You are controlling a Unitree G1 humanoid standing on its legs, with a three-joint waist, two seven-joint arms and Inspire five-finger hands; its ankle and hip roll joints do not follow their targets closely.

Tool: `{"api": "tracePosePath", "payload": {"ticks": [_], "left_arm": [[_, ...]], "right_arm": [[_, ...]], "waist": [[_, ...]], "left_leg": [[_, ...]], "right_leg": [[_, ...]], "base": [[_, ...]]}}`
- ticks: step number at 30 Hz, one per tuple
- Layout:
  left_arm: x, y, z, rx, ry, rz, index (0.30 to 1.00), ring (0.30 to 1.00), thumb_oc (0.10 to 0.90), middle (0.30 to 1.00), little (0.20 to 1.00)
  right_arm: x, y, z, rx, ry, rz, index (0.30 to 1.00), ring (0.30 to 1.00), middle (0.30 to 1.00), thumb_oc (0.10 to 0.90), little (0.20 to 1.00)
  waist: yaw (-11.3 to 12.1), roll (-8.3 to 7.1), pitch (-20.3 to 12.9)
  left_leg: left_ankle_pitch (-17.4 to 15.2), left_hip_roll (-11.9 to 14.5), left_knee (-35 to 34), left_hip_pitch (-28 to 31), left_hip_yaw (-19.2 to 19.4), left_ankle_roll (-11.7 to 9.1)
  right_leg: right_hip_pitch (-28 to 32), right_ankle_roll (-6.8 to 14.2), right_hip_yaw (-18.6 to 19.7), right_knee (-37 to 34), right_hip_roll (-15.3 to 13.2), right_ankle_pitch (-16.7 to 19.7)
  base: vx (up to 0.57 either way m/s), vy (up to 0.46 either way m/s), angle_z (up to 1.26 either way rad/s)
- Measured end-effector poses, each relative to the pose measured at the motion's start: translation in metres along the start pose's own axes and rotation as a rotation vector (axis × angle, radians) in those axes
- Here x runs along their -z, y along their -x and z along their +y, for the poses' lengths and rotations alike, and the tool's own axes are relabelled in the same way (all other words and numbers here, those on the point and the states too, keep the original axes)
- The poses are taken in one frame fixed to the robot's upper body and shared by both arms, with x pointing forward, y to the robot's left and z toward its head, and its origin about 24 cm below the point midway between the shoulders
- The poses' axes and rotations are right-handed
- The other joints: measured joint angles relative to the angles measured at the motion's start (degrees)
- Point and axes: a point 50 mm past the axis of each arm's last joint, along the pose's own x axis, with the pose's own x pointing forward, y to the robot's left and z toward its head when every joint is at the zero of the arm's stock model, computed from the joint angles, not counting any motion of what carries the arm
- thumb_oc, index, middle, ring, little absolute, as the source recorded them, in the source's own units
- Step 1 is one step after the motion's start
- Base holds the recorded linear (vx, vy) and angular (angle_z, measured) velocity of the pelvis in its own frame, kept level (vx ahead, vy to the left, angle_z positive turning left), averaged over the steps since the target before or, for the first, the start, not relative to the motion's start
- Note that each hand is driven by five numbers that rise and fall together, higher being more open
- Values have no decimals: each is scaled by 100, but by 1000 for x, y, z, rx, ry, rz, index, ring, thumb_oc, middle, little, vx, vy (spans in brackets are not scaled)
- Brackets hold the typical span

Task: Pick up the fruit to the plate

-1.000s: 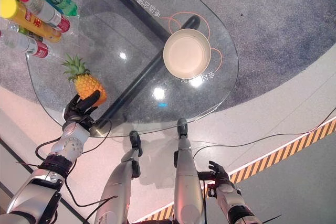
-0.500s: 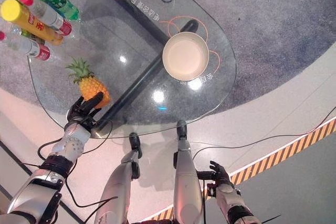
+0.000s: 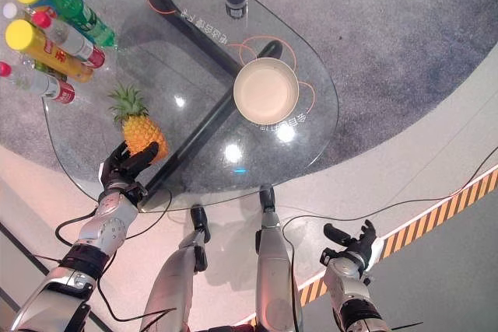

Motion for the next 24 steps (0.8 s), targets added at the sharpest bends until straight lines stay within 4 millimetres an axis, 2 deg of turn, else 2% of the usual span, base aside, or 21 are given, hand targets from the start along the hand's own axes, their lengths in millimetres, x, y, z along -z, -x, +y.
{"api": "tracePosePath", "payload": {"ticks": [7, 12, 14, 19, 24], "left_arm": [[8, 14, 0, 36, -27, -15, 300, 300, 100, 300, 200], [15, 25, 6, 49, -59, -30, 300, 300, 100, 300, 200], [17, 27, 9, 45, -92, -38, 300, 300, 100, 300, 200], [16, 37, 10, 68, -161, -89, 300, 300, 100, 300, 200], [0, 48, -5, 162, -215, -206, 300, 300, 100, 300, 200]], "right_arm": [[-40, 12, 5, 17, -117, -188, 900, 900, 900, 800, 900], [-73, 32, 10, -65, -208, -338, 900, 900, 900, 800, 900], [-90, 42, 14, -114, -255, -417, 900, 900, 900, 800, 900], [-115, 62, 18, -302, -297, -543, 900, 900, 900, 800, 900], [-141, 89, 27, -549, -296, -701, 900, 900, 900, 800, 900]], "waist": [[105, 101, 18], [162, 128, 18], [162, 128, 18], [191, 137, 23], [313, 140, 24]], "left_leg": [[3, -4, -95, 252, 4, -6], [7, -6, -180, 394, -11, -19], [19, -9, -180, 395, -10, -5], [18, -10, -187, 401, -9, -4], [19, -8, -186, 409, -10, -4]], "right_leg": [[213, -5, 0, -33, 2, -4], [333, -6, 0, -71, 13, -13], [334, -6, 0, -73, 12, -13], [334, -4, 1, -72, 12, -15], [337, -4, 0, -58, 13, -15]], "base": [[2, -1, 0], [7, 0, 0], [0, 0, 0], [0, 0, 0], [0, 0, 0]]}}
